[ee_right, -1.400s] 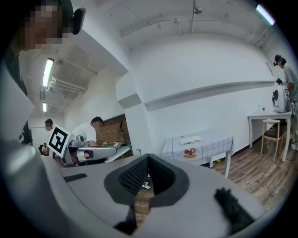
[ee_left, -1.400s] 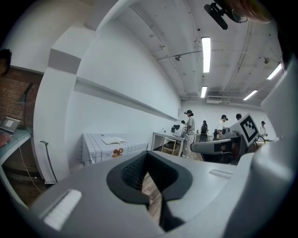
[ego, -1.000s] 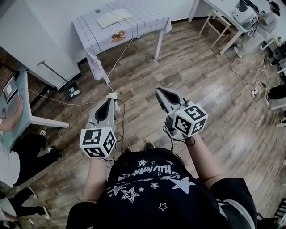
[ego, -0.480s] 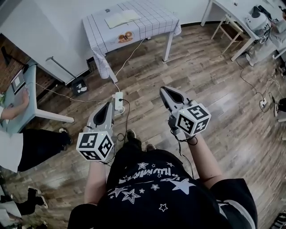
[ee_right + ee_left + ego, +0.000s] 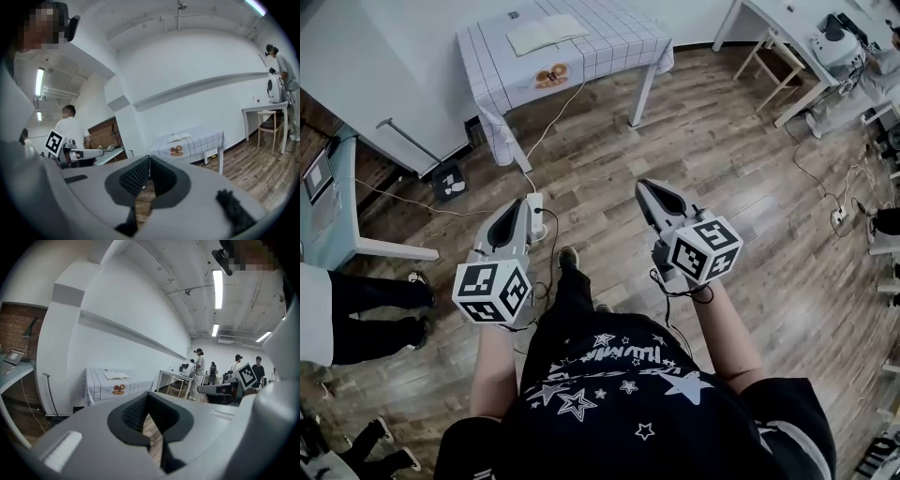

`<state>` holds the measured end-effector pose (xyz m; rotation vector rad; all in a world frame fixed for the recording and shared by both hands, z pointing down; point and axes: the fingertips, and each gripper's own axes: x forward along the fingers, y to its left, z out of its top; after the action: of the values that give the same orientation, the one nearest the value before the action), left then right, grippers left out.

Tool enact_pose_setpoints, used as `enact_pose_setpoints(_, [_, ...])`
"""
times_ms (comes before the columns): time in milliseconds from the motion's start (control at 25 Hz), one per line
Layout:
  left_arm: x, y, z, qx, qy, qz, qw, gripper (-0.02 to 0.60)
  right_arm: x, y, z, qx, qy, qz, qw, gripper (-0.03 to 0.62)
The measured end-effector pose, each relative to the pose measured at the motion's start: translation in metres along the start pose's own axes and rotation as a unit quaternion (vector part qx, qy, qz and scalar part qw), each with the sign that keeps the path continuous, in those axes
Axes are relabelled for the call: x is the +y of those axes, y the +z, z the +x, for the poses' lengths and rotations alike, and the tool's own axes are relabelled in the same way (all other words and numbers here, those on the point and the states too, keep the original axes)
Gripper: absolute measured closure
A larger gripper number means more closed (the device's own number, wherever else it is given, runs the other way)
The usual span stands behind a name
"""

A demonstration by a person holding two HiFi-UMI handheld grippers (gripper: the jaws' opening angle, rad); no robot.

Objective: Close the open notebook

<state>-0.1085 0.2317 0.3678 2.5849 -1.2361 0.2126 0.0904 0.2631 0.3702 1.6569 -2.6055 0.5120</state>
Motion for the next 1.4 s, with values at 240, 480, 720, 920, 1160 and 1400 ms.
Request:
enact_pose_setpoints(240, [0.039, 0.018, 0.050, -0.004, -0.011, -0.007, 0.9999, 0.572, -0.035, 0.019, 0.045, -0.002, -0.029, 0.000, 1.000, 0.579])
enact_pose_setpoints(480, [0.087, 0.043, 0.094, -0.008, -0.014, -0.014, 0.9998, 0.574, -0.047, 0.044, 0.105, 0.003, -0.032, -0.011, 0.999, 0.579])
enact_pose_setpoints(720, [0.144, 0.064, 0.130, -0.010, -0.012, -0.011, 0.9998, 0.572, -0.057, 0.073, 0.169, -0.005, -0.052, -0.024, 0.998, 0.579])
enact_pose_setpoints(920, [0.192, 0.070, 0.158, -0.006, -0.010, -0.027, 0.9996, 0.574, -0.063, 0.084, 0.211, -0.004, -0.067, -0.030, 0.997, 0.579])
enact_pose_setpoints(1160, [0.216, 0.069, 0.184, 0.000, -0.019, -0.040, 0.9990, 0.574, -0.070, 0.073, 0.233, 0.026, -0.077, -0.037, 0.996, 0.579])
enact_pose_setpoints(1400, [0.217, 0.073, 0.205, 0.004, -0.019, -0.033, 0.9993, 0.572, -0.096, 0.076, 0.247, 0.022, -0.076, -0.024, 0.997, 0.579])
